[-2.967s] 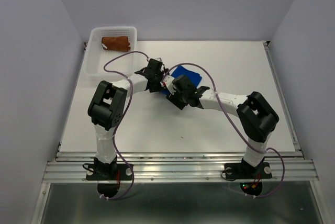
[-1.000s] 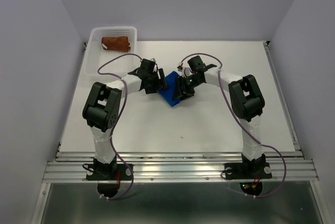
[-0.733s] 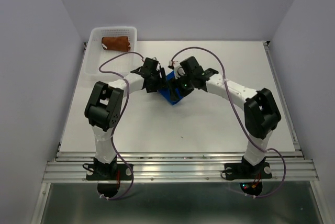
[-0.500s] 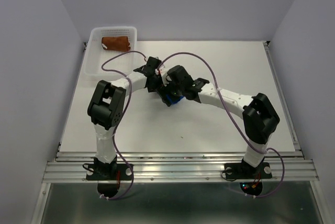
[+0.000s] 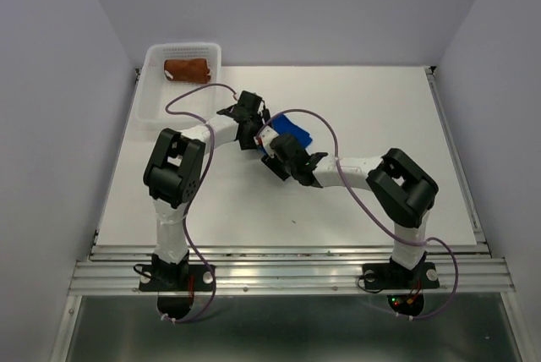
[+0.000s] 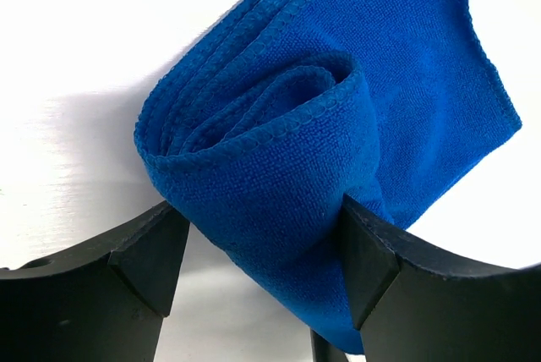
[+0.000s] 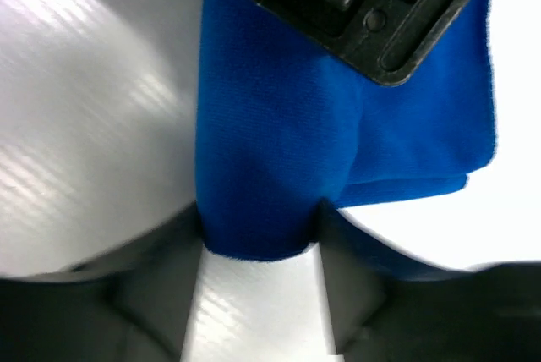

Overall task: Roll the towels
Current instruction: Roll the towel

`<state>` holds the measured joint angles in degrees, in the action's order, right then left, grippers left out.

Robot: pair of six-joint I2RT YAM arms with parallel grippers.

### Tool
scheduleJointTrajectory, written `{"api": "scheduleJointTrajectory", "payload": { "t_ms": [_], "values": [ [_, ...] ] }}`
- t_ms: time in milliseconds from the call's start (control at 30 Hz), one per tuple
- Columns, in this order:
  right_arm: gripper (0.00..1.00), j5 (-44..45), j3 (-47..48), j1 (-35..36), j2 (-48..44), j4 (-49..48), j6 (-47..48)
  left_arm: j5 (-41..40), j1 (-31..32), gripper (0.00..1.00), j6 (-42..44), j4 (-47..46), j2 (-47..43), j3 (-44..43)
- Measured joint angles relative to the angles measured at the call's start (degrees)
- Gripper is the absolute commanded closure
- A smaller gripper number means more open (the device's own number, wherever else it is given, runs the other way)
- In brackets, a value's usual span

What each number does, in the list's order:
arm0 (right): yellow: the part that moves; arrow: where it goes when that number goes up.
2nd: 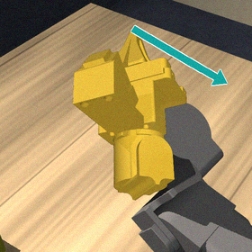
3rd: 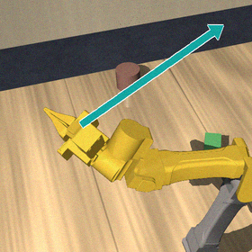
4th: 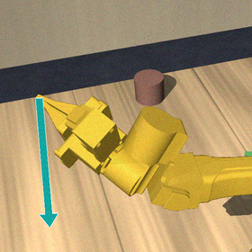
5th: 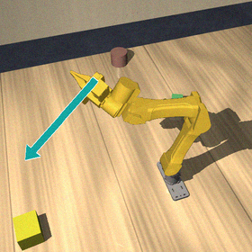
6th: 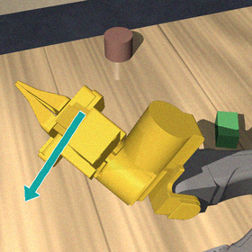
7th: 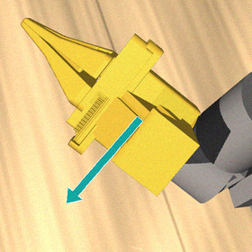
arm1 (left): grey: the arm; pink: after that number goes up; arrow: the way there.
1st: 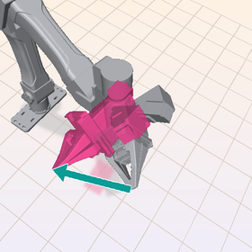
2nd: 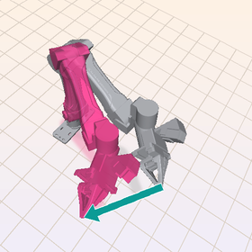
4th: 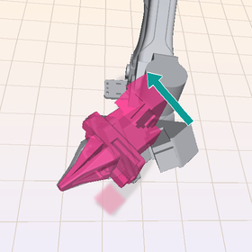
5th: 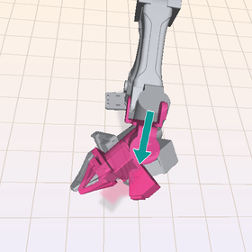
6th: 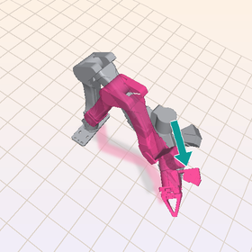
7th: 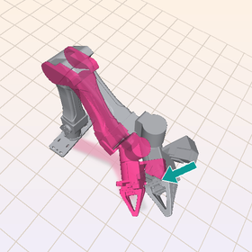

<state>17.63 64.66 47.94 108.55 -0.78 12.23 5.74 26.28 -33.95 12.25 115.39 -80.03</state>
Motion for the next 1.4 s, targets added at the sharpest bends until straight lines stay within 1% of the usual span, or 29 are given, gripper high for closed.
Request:
{"api": "scheduleJointTrajectory", "payload": {
  "t_ms": [33,67,133,167,267,300,433,500,667,700,767,867,933,1067,1167,1267,1300,1333,1400],
  "values": [
    [0.59,0.87,-0.28,0.17,0.09,-0.81,0.22,0.09,-0.02,0.2,-0.04,0.02,0.0,0.0],
    [0.71,2.32,-0.5,0.28,0.28,-1.64,0.63,0.15,-0.02,0.19,-0.11,0.07,0.0,0.0],
    [0.8,4.13,-0.72,0.63,0.63,-2.89,0.7,0.24,-0.02,0.12,-0.37,0.07,0.0,-0.02],
    [0.89,5.01,-0.72,0.85,0.7,-3.32,0.31,0.28,-0.02,0.1,-0.61,0.04,-0.02,-0.02],
    [0.93,5.99,-0.7,0.98,0.7,-3.41,-1.55,0.2,-0.04,0.04,-1.01,0.61,-0.46,-0.02],
    [0.96,5.9,-0.61,1.01,0.7,-3.08,-2.32,0.22,-0.09,0.02,-1.09,0.85,-0.68,0.0],
    [0.96,2.12,2.14,0.15,0.61,2.19,-7.65,0.44,-0.48,0.01,-1.25,1.27,-2.89,0.79],
    [0.96,-2.4,3.21,-0.85,0.28,4.66,-10.08,1.73,-0.85,0.01,-1.36,0.79,-5.09,2.25],
    [0.96,-17.49,4.57,-5.73,-2.43,9.86,-15.47,5.62,-2.78,0.01,-1.42,-1.4,-10.56,6.19],
    [0.96,-21.99,5.09,-6.99,-2.6,10.71,-17.0,6.19,-3.23,0.01,-1.31,-1.95,-11.28,6.95],
    [0.96,-26.77,5.73,-9.16,-2.58,11.56,-18.6,6.75,-3.58,0.01,-1.22,-2.69,-12.15,7.78],
    [0.96,-36.85,7.1,-13.44,-2.01,13.31,-22.27,7.87,-3.52,0.01,-1.01,-3.72,-13.27,9.11],
    [0.96,-42.29,8.44,-15.91,-1.05,14.12,-24.5,8.33,-3.5,0.01,-0.87,-4.09,-13.6,9.6],
    [0.96,-54.88,12.52,-21.24,4.48,14.43,-29.2,9.31,-3.34,0.01,-0.61,-5.18,-13.7,10.71],
    [0.96,-61.33,13.49,-23.56,8.28,14.51,-32.48,9.68,-3.15,0.01,-0.61,-5.86,-13.55,11.04],
    [0.96,-64.83,13.75,-24.48,10.34,14.69,-34.8,9.97,-2.8,0.02,-0.63,-7.19,-12.92,10.99],
    [0.96,-65.85,13.79,-24.74,10.91,14.71,-35.5,9.99,-2.64,0.03,-0.63,-7.69,-12.35,10.95],
    [0.93,-66.71,13.81,-25.07,11.19,14.78,-36.28,9.97,-2.54,0.06,-0.68,-7.89,-12.02,10.91],
    [0.92,-67.76,13.94,-25.24,11.5,14.91,-37.38,9.75,-2.29,0.08,-0.87,-8.24,-10.64,10.82]
  ]
}}
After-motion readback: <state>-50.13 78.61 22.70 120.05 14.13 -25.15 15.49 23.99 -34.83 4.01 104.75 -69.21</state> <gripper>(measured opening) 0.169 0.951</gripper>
